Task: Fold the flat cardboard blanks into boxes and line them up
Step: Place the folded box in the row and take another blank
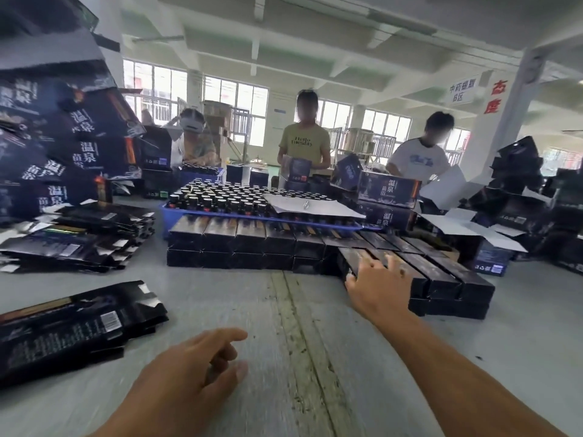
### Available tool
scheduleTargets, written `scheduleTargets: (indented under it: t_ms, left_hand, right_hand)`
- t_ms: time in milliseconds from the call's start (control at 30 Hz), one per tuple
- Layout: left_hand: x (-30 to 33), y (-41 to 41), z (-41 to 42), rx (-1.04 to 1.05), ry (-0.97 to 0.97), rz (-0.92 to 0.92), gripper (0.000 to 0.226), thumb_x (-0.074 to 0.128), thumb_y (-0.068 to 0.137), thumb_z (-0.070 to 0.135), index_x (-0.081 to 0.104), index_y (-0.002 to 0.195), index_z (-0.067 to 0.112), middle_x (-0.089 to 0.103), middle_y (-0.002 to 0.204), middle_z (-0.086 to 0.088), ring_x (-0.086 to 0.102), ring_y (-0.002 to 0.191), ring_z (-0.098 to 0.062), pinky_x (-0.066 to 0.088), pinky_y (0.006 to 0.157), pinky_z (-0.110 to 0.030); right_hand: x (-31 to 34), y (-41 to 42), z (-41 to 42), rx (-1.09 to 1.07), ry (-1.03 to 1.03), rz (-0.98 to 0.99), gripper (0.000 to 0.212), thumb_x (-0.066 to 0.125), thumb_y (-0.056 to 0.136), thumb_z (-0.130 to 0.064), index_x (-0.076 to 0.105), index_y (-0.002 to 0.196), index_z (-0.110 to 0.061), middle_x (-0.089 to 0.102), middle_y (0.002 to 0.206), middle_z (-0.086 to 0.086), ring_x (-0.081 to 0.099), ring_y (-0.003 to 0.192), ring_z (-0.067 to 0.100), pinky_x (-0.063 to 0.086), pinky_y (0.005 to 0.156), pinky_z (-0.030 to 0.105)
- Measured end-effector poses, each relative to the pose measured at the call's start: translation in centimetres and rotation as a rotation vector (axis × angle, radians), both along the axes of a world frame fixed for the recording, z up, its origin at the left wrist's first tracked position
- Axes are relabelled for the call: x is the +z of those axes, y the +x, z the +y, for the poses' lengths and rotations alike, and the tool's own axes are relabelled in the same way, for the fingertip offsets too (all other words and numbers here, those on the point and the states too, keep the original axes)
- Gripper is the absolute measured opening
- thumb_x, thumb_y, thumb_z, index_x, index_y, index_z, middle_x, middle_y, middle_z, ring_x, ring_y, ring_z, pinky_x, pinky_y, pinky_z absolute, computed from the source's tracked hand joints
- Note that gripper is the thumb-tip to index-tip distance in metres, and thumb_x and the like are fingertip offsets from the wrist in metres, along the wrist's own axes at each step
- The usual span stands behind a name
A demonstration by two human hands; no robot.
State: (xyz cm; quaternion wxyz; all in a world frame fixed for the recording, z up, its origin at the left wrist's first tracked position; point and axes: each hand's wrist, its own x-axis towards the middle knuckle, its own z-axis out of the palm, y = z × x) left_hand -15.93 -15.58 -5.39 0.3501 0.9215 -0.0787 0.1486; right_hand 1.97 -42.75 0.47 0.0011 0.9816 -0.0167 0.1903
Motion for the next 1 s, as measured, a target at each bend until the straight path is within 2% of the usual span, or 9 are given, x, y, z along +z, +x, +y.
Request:
scheduleTargets:
  t_ms: [133, 233, 333, 400, 467, 567, 700, 833, 1000]
  left_hand:
    - [0.7, -0.4, -0.5, 0.001, 0.05, 0.046, 0.026, 0.052, 0.091, 0.062, 0.045, 0.115, 0.07, 0.053, 0.108, 0.04, 0.054, 0.099, 0.015, 0.052, 0.084, -0.018]
    - [1.0, -0.5, -0.7, 0.02, 0.063, 0.045, 0.033, 0.053, 0.096, 0.054, 0.05, 0.128, 0.052, 0.055, 0.112, 0.031, 0.055, 0.097, 0.011, 0.052, 0.09, -0.022]
    - [1.2, -0.3, 0.0, 0.047, 0.12, -0.001, 0.035, 0.053, 0.098, 0.049, 0.051, 0.132, 0.043, 0.051, 0.127, 0.022, 0.057, 0.106, -0.001, 0.052, 0.096, -0.033]
    - [1.6, -0.1, 1.6, 0.124, 0.226, -0.109, 0.037, 0.054, 0.098, 0.044, 0.053, 0.135, 0.038, 0.048, 0.139, 0.013, 0.052, 0.121, -0.011, 0.046, 0.102, -0.035]
    - [2.2, 0.4, 4.1, 0.289, 0.315, -0.179, 0.045, 0.054, 0.099, 0.042, 0.049, 0.142, 0.034, 0.041, 0.149, 0.006, 0.04, 0.136, -0.018, 0.036, 0.112, -0.038]
    - [2.8, 0.7, 8.8, 0.561, 0.427, -0.021, 0.071, 0.057, 0.094, 0.056, 0.029, 0.154, 0.032, 0.02, 0.163, -0.006, 0.016, 0.15, -0.028, 0.015, 0.121, -0.047]
    - [2.3, 0.3, 12.9, 0.641, 0.443, 0.272, 0.108, 0.053, 0.077, 0.083, 0.005, 0.159, 0.032, -0.003, 0.167, -0.016, -0.006, 0.153, -0.035, -0.001, 0.121, -0.052]
    - [2.1, 0.1, 13.8, 0.591, 0.435, 0.41, 0.113, 0.048, 0.069, 0.092, 0.009, 0.158, 0.034, 0.018, 0.164, -0.011, 0.003, 0.153, -0.033, 0.004, 0.121, -0.053]
    - [2.4, -0.5, 14.0, 0.616, 0.48, 0.348, 0.122, 0.052, 0.06, 0.096, 0.011, 0.157, 0.034, 0.037, 0.149, -0.008, 0.029, 0.141, -0.031, 0.019, 0.117, -0.048]
  right_hand:
    - [-0.8, -0.4, -0.9, 0.043, -0.024, -0.027, 0.07, 0.041, 0.099, -0.061, 0.035, 0.154, -0.019, 0.032, 0.162, 0.007, 0.013, 0.153, 0.034, 0.018, 0.12, 0.053]
    - [-1.4, -2.3, 0.9, 0.241, 0.056, -0.121, 0.067, 0.053, 0.094, -0.056, 0.047, 0.146, -0.015, 0.045, 0.153, 0.012, 0.03, 0.147, 0.035, 0.029, 0.117, 0.054]
    - [-3.0, -5.3, 4.2, 0.463, 0.137, -0.046, 0.048, 0.064, 0.091, -0.046, 0.065, 0.128, -0.016, 0.062, 0.135, 0.009, 0.05, 0.132, 0.031, 0.044, 0.106, 0.047]
    - [-4.2, -7.0, 5.9, 0.586, 0.145, 0.063, 0.041, 0.059, 0.093, -0.05, 0.065, 0.124, -0.024, 0.064, 0.126, -0.001, 0.058, 0.116, 0.021, 0.048, 0.098, 0.038]
    - [-4.8, -7.9, 6.9, 0.652, 0.089, 0.183, 0.038, 0.046, 0.097, -0.058, 0.058, 0.125, -0.035, 0.055, 0.123, -0.013, 0.053, 0.106, 0.006, 0.046, 0.094, 0.026]
    - [-4.7, -8.1, 7.3, 0.644, 0.035, 0.236, 0.041, 0.033, 0.1, -0.06, 0.049, 0.128, -0.037, 0.047, 0.128, -0.014, 0.049, 0.108, 0.004, 0.044, 0.096, 0.024]
    - [-4.9, -8.4, 7.2, 0.64, 0.048, 0.239, 0.037, 0.034, 0.101, -0.057, 0.049, 0.126, -0.035, 0.046, 0.127, -0.015, 0.049, 0.11, 0.005, 0.045, 0.096, 0.026]
    - [-5.4, -9.2, 7.3, 0.648, 0.13, 0.196, 0.033, 0.036, 0.102, -0.054, 0.052, 0.124, -0.036, 0.047, 0.13, -0.017, 0.045, 0.108, 0.003, 0.039, 0.092, 0.022]
    - [-5.6, -9.2, 6.9, 0.67, 0.172, 0.192, 0.038, 0.038, 0.102, -0.053, 0.055, 0.129, -0.034, 0.049, 0.132, -0.018, 0.045, 0.112, 0.001, 0.039, 0.096, 0.02]
